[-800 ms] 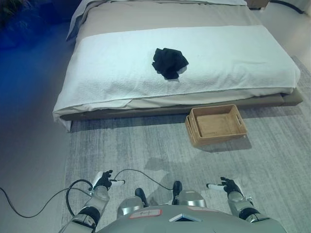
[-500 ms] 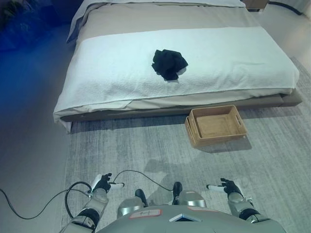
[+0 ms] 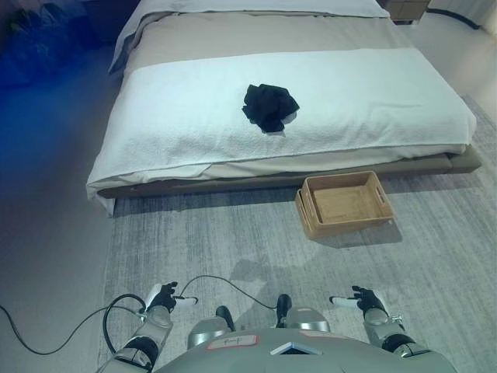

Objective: Put the clothes on the bed into the basket.

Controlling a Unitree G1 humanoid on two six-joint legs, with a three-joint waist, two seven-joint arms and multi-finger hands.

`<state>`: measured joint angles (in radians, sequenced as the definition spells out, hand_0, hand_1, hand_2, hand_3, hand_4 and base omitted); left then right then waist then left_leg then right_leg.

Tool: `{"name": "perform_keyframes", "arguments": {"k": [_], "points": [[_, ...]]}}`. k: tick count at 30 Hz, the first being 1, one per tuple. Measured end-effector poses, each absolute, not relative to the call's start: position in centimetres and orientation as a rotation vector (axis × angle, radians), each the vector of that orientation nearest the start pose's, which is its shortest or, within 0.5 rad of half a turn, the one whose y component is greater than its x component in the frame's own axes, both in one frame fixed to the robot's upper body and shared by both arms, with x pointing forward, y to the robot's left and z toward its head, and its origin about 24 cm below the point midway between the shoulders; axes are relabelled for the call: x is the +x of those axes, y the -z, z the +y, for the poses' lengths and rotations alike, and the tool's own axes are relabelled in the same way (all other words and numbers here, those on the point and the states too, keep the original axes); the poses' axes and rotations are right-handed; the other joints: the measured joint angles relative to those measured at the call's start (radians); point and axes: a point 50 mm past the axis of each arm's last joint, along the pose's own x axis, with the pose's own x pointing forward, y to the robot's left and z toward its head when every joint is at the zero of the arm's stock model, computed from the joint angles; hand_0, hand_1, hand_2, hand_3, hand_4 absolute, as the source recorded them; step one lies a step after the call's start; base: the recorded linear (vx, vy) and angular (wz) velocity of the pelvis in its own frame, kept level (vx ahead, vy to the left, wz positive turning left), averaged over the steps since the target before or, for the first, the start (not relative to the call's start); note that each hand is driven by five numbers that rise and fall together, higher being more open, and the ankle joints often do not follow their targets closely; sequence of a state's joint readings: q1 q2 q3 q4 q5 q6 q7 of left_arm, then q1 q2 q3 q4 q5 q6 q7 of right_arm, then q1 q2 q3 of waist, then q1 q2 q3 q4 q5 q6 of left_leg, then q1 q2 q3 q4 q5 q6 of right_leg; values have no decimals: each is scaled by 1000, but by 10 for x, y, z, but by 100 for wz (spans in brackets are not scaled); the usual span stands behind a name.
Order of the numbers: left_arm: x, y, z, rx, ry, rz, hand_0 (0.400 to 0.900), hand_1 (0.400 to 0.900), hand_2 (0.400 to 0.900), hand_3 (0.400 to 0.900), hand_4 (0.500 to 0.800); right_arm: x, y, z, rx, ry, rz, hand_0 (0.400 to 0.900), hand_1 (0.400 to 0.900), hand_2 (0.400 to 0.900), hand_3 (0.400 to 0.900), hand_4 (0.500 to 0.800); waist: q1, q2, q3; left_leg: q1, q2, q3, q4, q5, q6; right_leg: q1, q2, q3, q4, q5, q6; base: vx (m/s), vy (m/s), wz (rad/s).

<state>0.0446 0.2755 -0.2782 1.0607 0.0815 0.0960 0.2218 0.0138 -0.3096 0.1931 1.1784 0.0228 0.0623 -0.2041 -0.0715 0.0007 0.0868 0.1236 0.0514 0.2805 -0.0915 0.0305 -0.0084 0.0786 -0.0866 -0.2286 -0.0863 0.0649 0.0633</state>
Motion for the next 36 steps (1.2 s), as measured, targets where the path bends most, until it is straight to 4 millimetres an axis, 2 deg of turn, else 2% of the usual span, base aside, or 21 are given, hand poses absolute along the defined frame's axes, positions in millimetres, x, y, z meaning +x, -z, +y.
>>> {"name": "perform_keyframes", "arguments": {"k": [8,11,12,13,16,17,18,19,21,23,25,26,27,28,30,31,32,33,34,35,36], "points": [[102,152,238,602,-62,1146,900,900,900,900,800,93,150,-266,-497,215,1217,900,900,900,900,800,8,0,5,-29,-5,2,0,-2,0,-58,-8,10,45,1,-1,1,114,-6],[113,149,236,601,-65,1117,900,900,900,900,800,96,149,-268,-501,223,1211,900,900,900,900,800,18,6,55,-28,-22,-11,0,-15,36,-120,-27,34,193,0,19,10,257,24],[122,147,233,601,-59,1089,900,900,900,900,800,107,146,-270,-508,228,1183,900,900,900,900,800,19,20,91,-31,-14,-30,8,-23,62,-205,-32,56,366,-13,38,-8,150,18],[129,143,234,599,-63,1059,900,900,900,900,800,109,145,-269,-509,229,1177,900,900,900,900,800,8,22,108,-30,-30,-49,6,-23,69,-277,-51,86,508,5,57,65,146,26],[138,140,235,608,-70,1032,900,900,900,900,800,109,146,-269,-499,235,1186,900,900,900,900,800,-9,19,133,-28,-52,-108,0,-33,112,-377,-49,202,664,6,93,211,68,46],[138,140,235,612,-70,1032,900,900,900,900,800,112,146,-267,-490,236,1175,900,900,900,900,800,-13,30,142,-40,-48,-118,1,-31,138,-385,-28,231,655,-23,95,273,6,41],[141,139,236,615,-71,1026,900,900,900,900,800,112,146,-266,-483,239,1170,900,900,900,900,800,-20,30,149,-51,-47,-131,3,-30,146,-383,-16,233,605,-35,99,355,-17,35],[142,139,238,624,-74,1041,900,900,900,900,800,114,146,-265,-476,240,1167,900,900,900,900,800,-34,33,156,-67,-47,-145,11,-29,152,-376,-10,222,524,-36,98,361,-29,26],[143,141,240,638,-79,1076,900,900,900,900,800,119,145,-264,-452,260,1163,900,900,900,900,800,-60,33,162,-89,-46,-160,16,-28,156,-324,-4,178,216,-33,101,349,-47,17],[140,142,242,639,-85,1090,900,900,900,900,800,118,146,-262,-440,265,1171,900,900,900,900,800,-61,16,163,-88,-52,-165,2,-29,154,-314,1,166,108,-33,104,547,-97,34],[138,143,242,646,-75,1093,900,900,900,900,800,102,151,-260,-419,275,1212,900,900,900,900,800,-67,-11,140,-88,-60,-203,-2,-55,106,-290,3,165,161,-45,99,574,-123,51],[138,142,244,652,-75,1087,900,900,900,900,800,89,155,-257,-406,275,1244,900,900,900,900,800,-78,-44,115,-95,-90,-219,54,-64,63,-275,-10,180,140,-55,99,541,-149,51],[141,142,240,648,-67,1079,900,900,900,900,800,85,156,-259,-393,296,1256,900,900,900,900,800,-88,-48,114,-142,-90,-201,232,-97,19,-264,-8,184,132,-56,112,756,-228,65],[135,146,235,631,-52,1101,900,900,900,900,800,86,153,-266,-414,301,1246,900,900,900,900,800,-93,-24,103,-143,-77,-203,369,-166,10,-231,25,208,112,-60,114,537,-204,39],[125,151,228,608,-40,1130,900,900,900,900,800,90,148,-277,-439,313,1219,900,900,900,900,800,-119,34,64,-117,-15,-226,418,-262,-60,-208,98,204,116,-58,64,460,-242,34],[132,149,225,612,-35,1108,900,900,900,900,800,93,147,-278,-440,318,1208,900,900,900,900,800,-135,35,61,-139,-11,-237,488,-268,-94,-192,109,182,113,-49,33,405,-283,19],[144,146,221,613,-26,1071,900,900,900,900,800,95,146,-280,-443,324,1200,900,900,900,900,800,-139,38,61,-202,3,-264,595,-253,-124,-182,125,156,115,-57,10,396,-278,7],[154,142,217,625,-6,1035,900,900,900,900,800,95,145,-282,-445,329,1196,900,900,900,900,800,-140,39,60,-260,1,-285,693,-242,-151,-183,122,161,114,-63,-6,372,-257,-7],[164,139,213,623,2,998,900,900,900,900,800,100,143,-284,-448,337,1186,900,900,900,900,800,-130,34,69,-301,1,-302,775,-206,-196,-178,133,147,118,-40,-54,387,-255,-18],[175,135,209,619,5,964,900,900,900,900,800,105,141,-287,-454,348,1173,900,900,900,900,800,-115,33,83,-319,-5,-320,852,-172,-206,-168,136,143,129,-39,-65,381,-233,-31],[180,132,207,615,5,941,900,900,900,900,800,110,139,-289,-458,354,1158,900,900,900,900,800,-101,33,99,-324,-4,-328,904,-151,-197,-155,131,164,130,-49,-86,247,-139,-27]]}}
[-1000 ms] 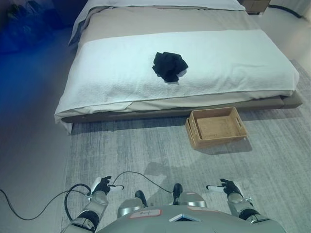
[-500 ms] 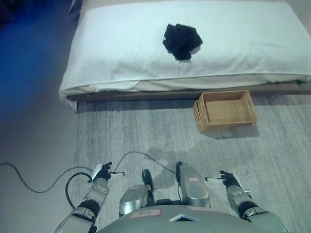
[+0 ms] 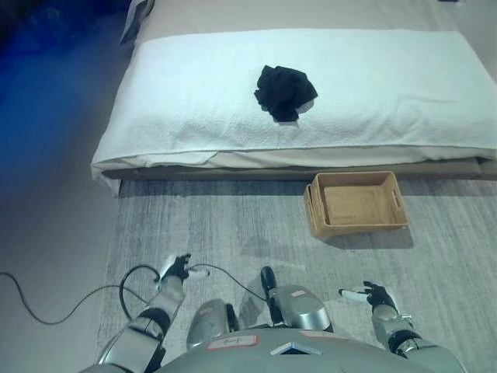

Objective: Put the clothes on the bed into the basket.

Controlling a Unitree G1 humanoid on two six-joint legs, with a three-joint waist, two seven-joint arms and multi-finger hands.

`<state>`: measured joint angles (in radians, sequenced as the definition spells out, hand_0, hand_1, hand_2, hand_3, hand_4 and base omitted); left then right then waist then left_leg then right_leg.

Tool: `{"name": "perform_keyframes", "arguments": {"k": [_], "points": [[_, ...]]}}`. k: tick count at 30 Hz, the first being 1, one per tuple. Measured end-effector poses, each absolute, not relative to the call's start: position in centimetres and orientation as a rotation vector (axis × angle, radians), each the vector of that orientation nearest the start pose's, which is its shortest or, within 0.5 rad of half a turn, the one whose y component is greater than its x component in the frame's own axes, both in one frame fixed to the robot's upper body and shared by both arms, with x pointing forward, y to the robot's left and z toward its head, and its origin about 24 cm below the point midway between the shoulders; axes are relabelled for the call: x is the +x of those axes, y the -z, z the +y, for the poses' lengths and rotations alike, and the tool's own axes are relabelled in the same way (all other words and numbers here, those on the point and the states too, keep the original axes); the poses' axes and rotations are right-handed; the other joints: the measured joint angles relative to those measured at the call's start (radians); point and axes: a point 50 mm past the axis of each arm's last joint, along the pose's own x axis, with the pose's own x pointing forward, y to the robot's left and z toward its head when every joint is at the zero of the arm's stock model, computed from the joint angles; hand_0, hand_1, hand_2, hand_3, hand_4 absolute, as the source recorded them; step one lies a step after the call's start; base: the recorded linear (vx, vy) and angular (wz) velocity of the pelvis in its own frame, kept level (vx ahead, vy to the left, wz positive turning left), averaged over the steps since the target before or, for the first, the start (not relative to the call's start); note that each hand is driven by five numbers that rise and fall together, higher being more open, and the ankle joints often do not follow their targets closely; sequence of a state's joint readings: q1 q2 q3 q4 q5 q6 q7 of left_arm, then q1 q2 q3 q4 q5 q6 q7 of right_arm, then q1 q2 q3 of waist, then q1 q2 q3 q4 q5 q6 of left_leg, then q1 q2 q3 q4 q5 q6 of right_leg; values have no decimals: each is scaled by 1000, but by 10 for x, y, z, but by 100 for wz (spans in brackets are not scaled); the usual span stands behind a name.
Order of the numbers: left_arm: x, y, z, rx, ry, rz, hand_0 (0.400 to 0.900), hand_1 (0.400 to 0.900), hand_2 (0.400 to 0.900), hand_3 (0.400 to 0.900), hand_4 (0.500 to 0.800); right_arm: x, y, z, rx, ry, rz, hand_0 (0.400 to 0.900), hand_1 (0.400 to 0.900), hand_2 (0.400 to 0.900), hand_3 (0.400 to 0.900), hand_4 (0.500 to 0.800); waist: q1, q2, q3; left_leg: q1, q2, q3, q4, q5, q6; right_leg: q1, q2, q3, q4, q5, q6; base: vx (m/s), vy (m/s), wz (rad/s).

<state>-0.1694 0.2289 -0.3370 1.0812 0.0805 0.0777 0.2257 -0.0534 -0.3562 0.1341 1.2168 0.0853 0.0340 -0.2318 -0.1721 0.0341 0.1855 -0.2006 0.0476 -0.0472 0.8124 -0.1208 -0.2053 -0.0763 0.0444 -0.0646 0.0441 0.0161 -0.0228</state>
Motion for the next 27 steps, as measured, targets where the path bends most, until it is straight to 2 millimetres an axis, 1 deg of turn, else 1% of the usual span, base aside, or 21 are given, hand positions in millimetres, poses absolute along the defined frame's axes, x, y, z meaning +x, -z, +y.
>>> {"name": "perform_keyframes", "arguments": {"k": [1,2,3,4,5,7,8,10,11,13,15,16,17,18,19,21,23,24,25,26,27], "points": [[179,132,207,614,4,941,900,900,900,900,800,117,137,-289,-461,355,1141,900,900,900,900,800,18,0,12,2,7,21,9,59,11,20,7,14,-2,5,-28,419,-144,-51],[177,133,207,611,2,947,900,900,900,900,800,121,135,-289,-462,354,1130,900,900,900,900,800,27,-9,15,4,-4,30,25,111,9,46,1,37,-16,0,-36,433,-109,-41],[173,135,209,605,-7,958,900,900,900,900,800,123,135,-288,-474,348,1126,900,900,900,900,800,42,-28,26,-17,-8,38,45,74,36,68,-14,62,-39,5,-48,569,-120,-39],[174,133,212,609,-17,950,900,900,900,900,800,128,134,-287,-473,341,1114,900,900,900,900,800,63,-40,33,-22,-2,76,-51,54,78,87,-26,80,-56,9,-73,456,-14,-7],[172,134,213,611,-21,959,900,900,900,900,800,130,133,-287,-474,341,1110,900,900,900,900,800,72,-48,40,-42,7,89,-149,59,97,101,-27,80,-74,10,-84,546,57,-12],[157,139,220,603,-43,1011,900,900,900,900,800,133,132,-286,-479,332,1098,900,900,900,900,800,88,-41,39,-17,28,98,-490,85,100,137,-17,75,-107,9,-89,606,116,-27],[151,141,223,600,-52,1032,900,900,900,900,800,132,132,-286,-487,326,1099,900,900,900,900,800,93,-34,35,6,32,106,-695,122,88,154,-2,72,-135,8,-87,582,129,-44],[143,143,230,603,-74,1064,900,900,900,900,800,134,132,-286,-491,324,1099,900,900,900,900,800,92,-13,37,8,60,94,-906,189,65,168,36,68,-134,3,-80,658,161,-71],[138,144,234,606,-88,1081,900,900,900,900,800,134,132,-286,-489,322,1099,900,900,900,900,800,104,-2,39,-16,71,82,-905,208,56,181,54,82,-130,-6,-90,741,202,-109],[123,149,239,608,-96,1133,900,900,900,900,800,135,132,-286,-498,316,1099,900,900,900,900,800,128,2,32,6,79,94,-901,227,65,196,70,139,-121,-22,-94,756,228,-118],[107,154,241,607,-102,1192,900,900,900,900,800,130,134,-286,-506,311,1125,900,900,900,900,800,170,-4,16,62,61,89,-898,236,91,202,64,226,-84,-65,-86,572,197,-68],[100,155,242,607,-101,1212,900,900,900,900,800,127,135,-288,-509,310,1130,900,900,900,900,800,169,-6,-9,83,31,104,-895,253,114,198,57,236,-69,-67,-95,589,275,-54],[98,156,240,605,-100,1217,900,900,900,900,800,119,136,-291,-512,317,1151,900,900,900,900,800,151,9,-23,127,23,98,-906,266,146,196,53,240,-26,-108,-56,466,267,-44],[101,156,240,606,-100,1209,900,900,900,900,800,114,137,-292,-516,317,1164,900,900,900,900,800,146,23,-14,165,24,129,-896,264,178,144,75,219,139,-148,16,616,363,-49],[108,153,244,624,-107,1192,900,900,900,900,800,120,138,-286,-505,299,1151,900,900,900,900,800,146,2,10,200,21,151,-891,291,193,33,68,179,398,-178,57,413,271,-29],[116,148,252,660,-109,1161,900,900,900,900,800,115,142,-276,-488,263,1161,900,900,900,900,800,129,-31,2,257,-8,197,-894,229,269,-129,26,122,772,-121,128,457,290,-8],[135,141,251,658,-122,1100,900,900,900,900,800,115,142,-276,-487,260,1153,900,900,900,900,800,101,-41,3,309,-51,187,-893,157,325,-196,-57,107,887,-151,100,456,205,18],[144,138,250,660,-124,1072,900,900,900,900,800,123,139,-275,-487,255,1116,900,900,900,900,800,89,-24,12,317,-45,182,-893,151,328,-209,-73,102,818,-182,87,461,121,23],[156,134,250,659,-130,1044,900,900,900,900,800,128,137,-272,-480,247,1090,900,900,900,900,800,69,-16,21,325,-41,180,-891,169,309,-222,-83,110,739,-187,85,459,68,19],[168,129,248,663,-135,1008,900,900,900,900,800,130,136,-270,-475,242,1075,900,900,900,900,800,51,-3,27,331,-37,168,-893,128,322,-243,-87,110,641,-186,85,633,28,-18],[174,126,248,657,-146,989,900,900,900,900,800,136,135,-268,-472,234,1054,900,900,900,900,800,41,9,29,334,-30,160,-894,115,316,-230,-94,94,440,-177,101,573,18,-16]]}}
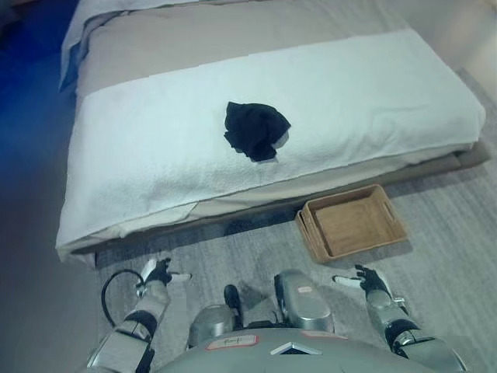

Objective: Put the clothes on the bed into the basket.

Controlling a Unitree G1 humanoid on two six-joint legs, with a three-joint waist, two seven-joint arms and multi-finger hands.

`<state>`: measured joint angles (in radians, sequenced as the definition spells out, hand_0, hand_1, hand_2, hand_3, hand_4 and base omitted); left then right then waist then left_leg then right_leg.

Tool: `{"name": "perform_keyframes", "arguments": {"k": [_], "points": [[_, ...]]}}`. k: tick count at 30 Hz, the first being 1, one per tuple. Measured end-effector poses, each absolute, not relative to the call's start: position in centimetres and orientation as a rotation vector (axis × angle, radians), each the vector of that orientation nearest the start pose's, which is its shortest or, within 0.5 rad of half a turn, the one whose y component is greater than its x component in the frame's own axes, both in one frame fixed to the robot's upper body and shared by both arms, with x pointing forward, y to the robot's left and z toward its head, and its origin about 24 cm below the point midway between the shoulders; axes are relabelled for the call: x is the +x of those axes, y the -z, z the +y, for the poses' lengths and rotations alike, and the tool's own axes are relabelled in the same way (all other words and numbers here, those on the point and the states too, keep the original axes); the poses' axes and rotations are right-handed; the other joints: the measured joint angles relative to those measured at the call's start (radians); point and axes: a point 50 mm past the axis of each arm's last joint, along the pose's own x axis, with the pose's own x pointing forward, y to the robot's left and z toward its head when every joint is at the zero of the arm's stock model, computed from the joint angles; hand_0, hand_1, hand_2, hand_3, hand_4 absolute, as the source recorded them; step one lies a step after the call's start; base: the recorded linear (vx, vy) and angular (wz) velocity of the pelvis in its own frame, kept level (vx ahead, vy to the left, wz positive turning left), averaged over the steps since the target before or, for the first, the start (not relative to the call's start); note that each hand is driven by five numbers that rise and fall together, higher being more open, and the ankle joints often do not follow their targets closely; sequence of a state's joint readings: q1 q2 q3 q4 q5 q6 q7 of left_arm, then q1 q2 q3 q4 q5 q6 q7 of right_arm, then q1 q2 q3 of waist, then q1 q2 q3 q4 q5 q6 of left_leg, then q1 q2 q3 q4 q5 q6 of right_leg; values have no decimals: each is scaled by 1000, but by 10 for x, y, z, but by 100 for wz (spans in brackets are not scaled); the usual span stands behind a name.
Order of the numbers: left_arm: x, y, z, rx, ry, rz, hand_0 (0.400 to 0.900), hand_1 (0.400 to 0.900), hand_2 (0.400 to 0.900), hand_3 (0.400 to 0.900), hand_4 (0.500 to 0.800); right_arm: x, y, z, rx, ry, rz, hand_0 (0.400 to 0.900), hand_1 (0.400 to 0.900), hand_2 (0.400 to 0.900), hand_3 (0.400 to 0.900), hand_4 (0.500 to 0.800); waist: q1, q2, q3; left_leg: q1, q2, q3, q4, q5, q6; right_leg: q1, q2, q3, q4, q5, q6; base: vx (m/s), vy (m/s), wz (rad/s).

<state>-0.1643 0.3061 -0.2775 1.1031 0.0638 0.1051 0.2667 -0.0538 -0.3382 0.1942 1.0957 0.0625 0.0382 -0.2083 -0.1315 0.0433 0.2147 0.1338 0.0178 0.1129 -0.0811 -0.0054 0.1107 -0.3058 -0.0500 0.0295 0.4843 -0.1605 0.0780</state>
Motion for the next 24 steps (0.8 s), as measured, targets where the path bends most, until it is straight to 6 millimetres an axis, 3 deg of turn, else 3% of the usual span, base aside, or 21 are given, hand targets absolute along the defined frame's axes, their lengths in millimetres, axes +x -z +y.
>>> {"name": "perform_keyframes", "arguments": {"k": [2,3,4,5,7,8,9,10,11,12,13,15,16,17,18,19,20,21,22,23,24], "points": [[177,125,256,637,-161,1034,900,900,900,900,800,142,134,-260,-464,191,1034,900,900,900,900,800,-19,-18,-2,40,5,23,-2,-36,-36,23,5,-17,-253,58,38,474,-2,9],[173,122,262,679,-189,998,900,900,900,900,800,147,131,-257,-461,182,1004,900,900,900,900,800,-18,-28,-12,56,5,40,-10,-64,-58,46,0,-73,-373,85,72,467,-53,43],[169,123,262,691,-187,990,900,900,900,900,800,152,128,-257,-462,182,978,900,900,900,900,800,-31,-39,-18,83,-2,35,-10,-86,-75,74,0,-85,-444,116,79,495,-72,82],[167,128,250,672,-168,1011,900,900,900,900,800,154,123,-263,-482,193,961,900,900,900,900,800,-39,-23,-17,115,15,12,-10,-110,-86,109,12,-85,-439,180,63,467,-93,90],[164,135,230,634,-124,1008,900,900,900,900,800,155,117,-274,-522,210,943,900,900,900,900,800,-53,-5,-21,126,49,-40,62,-112,-144,174,43,-68,-435,194,60,381,-112,57],[159,139,222,612,-110,1018,900,900,900,900,800,160,111,-281,-558,217,917,900,900,900,900,800,-47,-8,-22,126,51,-48,144,-100,-179,213,45,-75,-439,199,49,282,-160,36],[159,139,218,601,-105,1005,900,900,900,900,800,170,100,-286,-591,211,858,900,900,900,900,800,-53,-30,-15,42,48,-47,344,-121,-225,238,31,-72,-445,217,17,141,-111,30],[152,142,214,601,-92,1012,900,900,900,900,800,183,86,-291,-637,212,775,900,900,900,900,800,-36,-36,-18,-65,49,-61,560,-96,-311,257,21,-75,-450,237,-51,128,-120,18],[143,146,210,596,-82,1048,900,900,900,900,800,196,72,-298,-685,228,702,900,900,900,900,800,-27,-32,-17,-140,54,-73,738,-100,-349,273,25,-85,-468,253,-66,161,-93,-7],[134,150,209,590,-80,1081,900,900,900,900,800,210,58,-301,-717,242,633,900,900,900,900,800,-22,-19,-23,-207,47,-102,832,-90,-361,301,36,-82,-479,254,-88,220,-138,-2],[127,151,209,588,-78,1090,900,900,900,900,800,222,44,-303,-747,253,567,900,900,900,900,800,-10,-4,-16,-283,36,-125,935,-88,-360,312,49,-88,-476,233,-121,320,-176,3],[128,150,213,597,-85,1079,900,900,900,900,800,230,33,-307,-779,265,525,900,900,900,900,800,11,-9,-9,-376,13,-115,1021,-68,-316,348,60,-93,-498,242,-154,255,-123,-1],[129,148,219,612,-97,1075,900,900,900,900,800,232,29,-306,-792,266,506,900,900,900,900,800,23,-27,2,-385,36,-69,984,-61,-269,373,60,-102,-512,243,-183,305,38,-34],[129,147,225,623,-108,1071,900,900,900,900,800,234,27,-305,-806,262,492,900,900,900,900,800,38,-43,7,-392,53,-57,890,-59,-253,382,62,-95,-516,221,-202,418,108,-39],[128,145,230,636,-119,1074,900,900,900,900,800,237,21,-304,-808,264,462,900,900,900,900,800,49,-51,10,-383,90,-52,743,-52,-235,390,69,-81,-528,214,-178,310,118,-28],[126,145,235,642,-134,1080,900,900,900,900,800,241,16,-301,-817,261,430,900,900,900,900,800,56,-51,14,-341,121,-40,587,-40,-227,395,79,-71,-533,227,-184,335,240,-32],[123,145,239,647,-144,1091,900,900,900,900,800,245,13,-298,-837,255,408,900,900,900,900,800,52,-54,17,-289,140,-44,405,-19,-233,404,83,-67,-538,229,-181,223,167,-28],[124,144,240,652,-148,1091,900,900,900,900,800,246,12,-299,-839,257,405,900,900,900,900,800,47,-52,23,-267,160,-47,298,2,-243,424,86,-57,-547,227,-158,341,272,-35],[122,145,240,650,-147,1093,900,900,900,900,800,244,15,-301,-846,259,423,900,900,900,900,800,51,-42,10,-197,165,-47,108,22,-249,424,97,-46,-559,222,-127,334,249,-46],[126,144,238,652,-142,1079,900,900,900,900,800,243,14,-304,-871,257,430,900,900,900,900,800,50,-26,9,-186,173,-49,31,54,-264,432,105,-34,-571,213,-115,330,250,-45],[128,144,236,650,-139,1073,900,900,900,900,800,243,14,-305,-902,246,437,900,900,900,900,800,40,-12,10,-155,165,-47,2,70,-251,436,114,-15,-571,212,-113,340,251,-54]]}}
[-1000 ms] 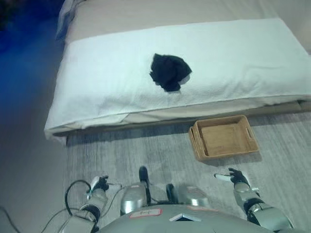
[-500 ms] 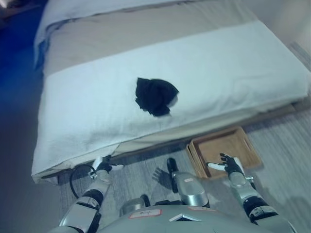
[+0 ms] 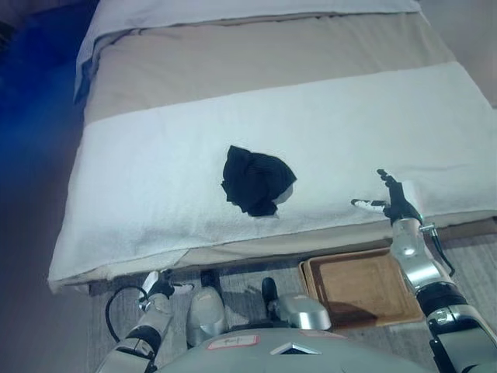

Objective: Put the clothes on the bed into the basket.

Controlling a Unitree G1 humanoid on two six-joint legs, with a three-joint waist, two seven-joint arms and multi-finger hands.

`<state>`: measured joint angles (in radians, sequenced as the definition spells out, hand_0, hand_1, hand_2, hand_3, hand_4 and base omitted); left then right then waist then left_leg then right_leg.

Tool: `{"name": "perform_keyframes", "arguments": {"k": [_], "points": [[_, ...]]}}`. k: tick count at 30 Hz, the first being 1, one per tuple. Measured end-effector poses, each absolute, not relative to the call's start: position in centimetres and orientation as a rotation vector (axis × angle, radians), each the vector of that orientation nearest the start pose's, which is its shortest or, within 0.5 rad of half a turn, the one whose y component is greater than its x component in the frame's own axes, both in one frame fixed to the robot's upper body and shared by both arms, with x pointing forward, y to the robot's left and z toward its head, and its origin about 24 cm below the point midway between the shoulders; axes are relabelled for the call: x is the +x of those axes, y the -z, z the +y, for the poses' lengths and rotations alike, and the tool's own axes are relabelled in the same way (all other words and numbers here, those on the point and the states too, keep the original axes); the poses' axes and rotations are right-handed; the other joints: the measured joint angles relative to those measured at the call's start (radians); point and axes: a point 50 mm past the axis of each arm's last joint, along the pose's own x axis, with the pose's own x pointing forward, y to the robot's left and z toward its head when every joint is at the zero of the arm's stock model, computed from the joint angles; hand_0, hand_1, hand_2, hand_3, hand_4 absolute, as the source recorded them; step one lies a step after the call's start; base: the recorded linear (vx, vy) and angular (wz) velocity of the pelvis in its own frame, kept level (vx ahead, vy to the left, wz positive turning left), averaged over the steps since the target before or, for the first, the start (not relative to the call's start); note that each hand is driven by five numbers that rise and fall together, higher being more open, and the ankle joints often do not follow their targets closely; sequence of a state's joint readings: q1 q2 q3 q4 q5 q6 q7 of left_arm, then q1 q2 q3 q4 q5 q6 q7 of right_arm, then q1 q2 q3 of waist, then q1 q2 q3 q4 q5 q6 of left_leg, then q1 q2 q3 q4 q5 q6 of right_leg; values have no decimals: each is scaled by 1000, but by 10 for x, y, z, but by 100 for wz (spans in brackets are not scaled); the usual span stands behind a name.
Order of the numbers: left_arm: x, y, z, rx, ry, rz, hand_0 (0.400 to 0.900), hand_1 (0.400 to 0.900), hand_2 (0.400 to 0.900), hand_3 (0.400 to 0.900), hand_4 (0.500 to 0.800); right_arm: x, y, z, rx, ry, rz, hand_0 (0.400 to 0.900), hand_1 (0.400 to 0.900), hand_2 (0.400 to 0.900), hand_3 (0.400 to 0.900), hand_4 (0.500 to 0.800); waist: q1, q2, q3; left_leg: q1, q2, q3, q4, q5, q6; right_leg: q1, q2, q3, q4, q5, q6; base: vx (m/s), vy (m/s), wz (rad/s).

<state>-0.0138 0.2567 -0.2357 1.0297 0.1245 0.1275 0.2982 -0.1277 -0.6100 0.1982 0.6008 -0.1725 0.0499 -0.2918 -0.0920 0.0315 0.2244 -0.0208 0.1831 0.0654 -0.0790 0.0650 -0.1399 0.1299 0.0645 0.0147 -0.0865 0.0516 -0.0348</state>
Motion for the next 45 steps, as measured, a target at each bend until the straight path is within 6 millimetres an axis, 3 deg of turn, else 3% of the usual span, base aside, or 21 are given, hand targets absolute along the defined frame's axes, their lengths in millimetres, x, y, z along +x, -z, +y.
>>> {"name": "perform_keyframes", "arguments": {"k": [2,5,8,10,12,13,15,19,26,35,39,45], "points": [[127,144,234,651,-128,1075,900,900,900,900,800,244,17,-303,-944,210,453,900,900,900,900,800,-7,18,-6,30,-23,10,-13,17,8,7,0,24,1,-5,8,282,234,-48],[130,143,234,650,-127,1058,900,900,900,900,800,243,19,-301,-999,168,473,900,900,900,900,800,-17,51,-19,75,-51,37,-13,44,55,3,-1,72,0,-13,19,256,216,-53],[145,137,238,663,-138,1015,900,900,900,900,800,250,23,-286,-1040,78,466,900,900,900,900,800,-13,46,-18,70,-88,89,-5,33,84,-26,-45,113,2,-11,40,183,173,-73],[151,134,238,671,-144,998,900,900,900,900,800,262,20,-272,-1055,17,424,900,900,900,900,800,-9,55,-16,52,-95,135,-3,26,101,-61,-68,124,4,-23,76,-65,34,-87],[160,130,242,686,-174,973,900,900,900,900,800,283,11,-244,-1046,-45,343,900,900,900,900,800,53,48,-12,22,-92,228,-3,21,122,-144,-114,13,-3,-19,105,-123,10,-37],[164,127,244,688,-189,963,900,900,900,900,800,295,1,-228,-1048,-83,281,900,900,900,900,800,71,46,-9,-13,-90,247,-3,23,125,-185,-131,-42,-4,6,130,-33,41,37],[180,122,236,662,-189,922,900,900,900,900,800,301,-6,-218,-1035,-121,232,900,900,900,900,800,67,53,1,-58,-95,209,-3,46,124,-213,-138,-84,-1,42,125,-30,40,38],[189,119,229,645,-191,882,900,900,900,900,800,307,-12,-204,-964,-170,206,900,900,900,900,800,70,52,5,-112,-83,171,-3,61,105,-248,-126,-123,0,40,120,0,1,18],[174,126,237,605,-251,958,900,900,900,900,800,318,-23,-191,-933,-205,169,900,900,900,900,800,89,39,46,-159,-87,159,-2,71,105,-287,-127,-135,0,50,107,7,8,4],[169,126,252,595,-347,986,900,900,900,900,800,339,-46,-154,-939,-263,56,900,900,900,900,800,152,46,72,-203,-88,124,-2,78,103,-312,-127,-169,0,54,101,34,12,14],[156,128,266,526,-453,1049,900,900,900,900,800,350,-61,-147,-948,-246,12,900,900,900,900,800,183,46,73,-206,-91,111,-2,79,102,-309,-128,-180,-1,54,101,45,2,20],[116,133,295,506,-591,1172,900,900,900,900,800,354,-69,-142,-945,-238,-20,900,900,900,900,800,213,50,77,-219,-93,84,-2,88,94,-307,-129,-200,-1,53,101,12,-17,25]]}}
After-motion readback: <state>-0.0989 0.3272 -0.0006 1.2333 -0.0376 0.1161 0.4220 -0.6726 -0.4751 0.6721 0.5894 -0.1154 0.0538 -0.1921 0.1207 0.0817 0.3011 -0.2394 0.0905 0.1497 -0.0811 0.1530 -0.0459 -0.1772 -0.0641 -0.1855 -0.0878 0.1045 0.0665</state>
